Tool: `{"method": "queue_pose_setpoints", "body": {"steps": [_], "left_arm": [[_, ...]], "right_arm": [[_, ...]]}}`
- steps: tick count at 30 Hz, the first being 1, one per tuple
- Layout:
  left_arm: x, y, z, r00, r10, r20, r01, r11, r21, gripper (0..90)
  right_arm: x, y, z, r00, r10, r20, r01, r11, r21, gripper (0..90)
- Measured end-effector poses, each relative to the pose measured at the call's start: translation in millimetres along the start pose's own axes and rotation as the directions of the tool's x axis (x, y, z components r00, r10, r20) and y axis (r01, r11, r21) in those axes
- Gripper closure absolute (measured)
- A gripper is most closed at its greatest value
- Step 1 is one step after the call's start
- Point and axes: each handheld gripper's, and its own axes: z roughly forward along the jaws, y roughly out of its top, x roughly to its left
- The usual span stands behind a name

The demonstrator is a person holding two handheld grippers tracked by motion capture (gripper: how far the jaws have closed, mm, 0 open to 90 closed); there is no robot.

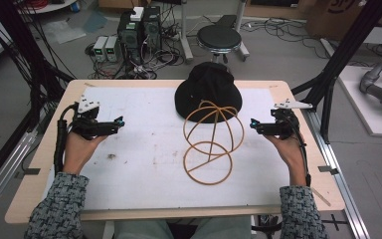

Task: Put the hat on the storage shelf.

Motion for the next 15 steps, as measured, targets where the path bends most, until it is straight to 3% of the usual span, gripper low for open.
{"method": "queue_pose_setpoints", "body": {"steps": [15], "left_arm": [[-0.6,-0.7,-0.3,1.0000,0.002,-0.004,-0.002,1.0000,0.006,9.8]], "right_arm": [[0.2,0.2,1.3,1.0000,-0.002,-0.008,0.002,1.000,-0.001,12.8]]}}
